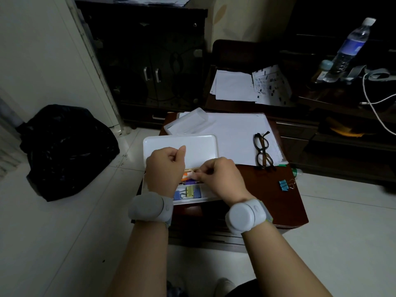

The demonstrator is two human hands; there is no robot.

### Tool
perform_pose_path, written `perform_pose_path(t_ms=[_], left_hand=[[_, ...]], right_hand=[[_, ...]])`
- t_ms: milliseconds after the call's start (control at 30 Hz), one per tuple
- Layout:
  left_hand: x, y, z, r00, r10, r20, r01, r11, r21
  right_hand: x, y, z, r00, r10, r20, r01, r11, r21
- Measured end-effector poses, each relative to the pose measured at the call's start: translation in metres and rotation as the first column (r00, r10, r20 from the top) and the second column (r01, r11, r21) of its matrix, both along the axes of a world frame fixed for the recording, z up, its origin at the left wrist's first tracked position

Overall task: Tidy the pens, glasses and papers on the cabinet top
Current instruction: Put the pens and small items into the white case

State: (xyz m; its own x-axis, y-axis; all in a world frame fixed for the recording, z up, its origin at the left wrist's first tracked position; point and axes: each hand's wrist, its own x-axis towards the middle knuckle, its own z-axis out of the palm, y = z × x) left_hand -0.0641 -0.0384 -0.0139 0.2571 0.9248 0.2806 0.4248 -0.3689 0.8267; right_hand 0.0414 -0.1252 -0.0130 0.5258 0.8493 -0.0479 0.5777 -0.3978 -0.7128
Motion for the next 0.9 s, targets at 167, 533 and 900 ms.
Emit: perform_pose_path(t_ms=[167,533,900], left_hand=[[0.003,-0.004,0.001,0.999,-0.019,-0.027,0.017,0.998,-0.06],[0.011,-0.011,0.005,0.998,-0.055,-0.013,0.055,0.997,-0.049],[0.009,-0.01,0.006,0.999,-0.037,-0.03,0.035,0.998,-0.059]], right_hand=[[0.02,-0.016,0.005,0.981,-0.116,0.156,0.121,0.993,-0.018],[0.077,-0.061,0.01,0.712,-0.576,0.401,0.685,0.696,-0.215],[0.084,-0.065,-0.006,0.722,-0.622,0.304,0.692,0.636,-0.342]])
